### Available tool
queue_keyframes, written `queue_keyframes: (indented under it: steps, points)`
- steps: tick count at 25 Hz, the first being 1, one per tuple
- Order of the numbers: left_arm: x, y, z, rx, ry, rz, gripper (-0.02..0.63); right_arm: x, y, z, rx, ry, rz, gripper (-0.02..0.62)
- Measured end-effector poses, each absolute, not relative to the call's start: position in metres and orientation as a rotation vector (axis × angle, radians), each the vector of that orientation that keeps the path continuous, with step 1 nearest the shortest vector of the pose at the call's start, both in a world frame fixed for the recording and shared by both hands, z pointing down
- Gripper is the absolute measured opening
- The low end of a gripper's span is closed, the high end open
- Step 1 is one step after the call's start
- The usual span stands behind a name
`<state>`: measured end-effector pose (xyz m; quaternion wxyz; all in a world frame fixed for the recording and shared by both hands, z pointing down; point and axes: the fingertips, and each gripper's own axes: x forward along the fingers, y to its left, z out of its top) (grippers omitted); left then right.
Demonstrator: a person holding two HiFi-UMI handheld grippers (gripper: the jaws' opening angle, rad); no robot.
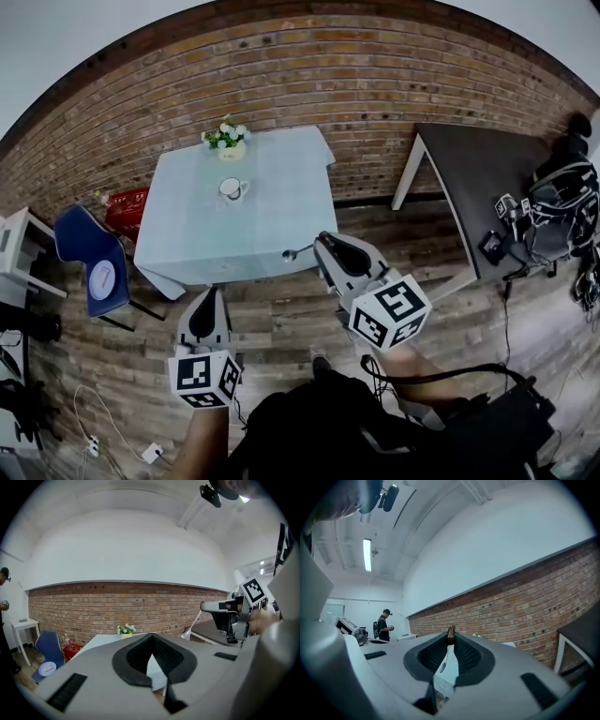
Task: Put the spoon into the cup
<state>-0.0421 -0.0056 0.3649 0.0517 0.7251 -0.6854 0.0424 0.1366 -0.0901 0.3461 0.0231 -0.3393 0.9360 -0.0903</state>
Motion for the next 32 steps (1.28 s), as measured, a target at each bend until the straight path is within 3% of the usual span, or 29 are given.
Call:
queue_keyframes:
  steps: [16, 32]
  points:
    - [-0.059, -0.074, 0.373, 2.213, -2.056, 0.108, 0.009, 0.119, -0.162, 0.356, -1.085, 2.885, -0.299, 0.052]
    - [-0.141, -0.179, 0.377, 2.296, -1.936, 0.055, 0.009, 0.048, -0.252, 0.35, -1.257, 2.848, -0.304, 0.052]
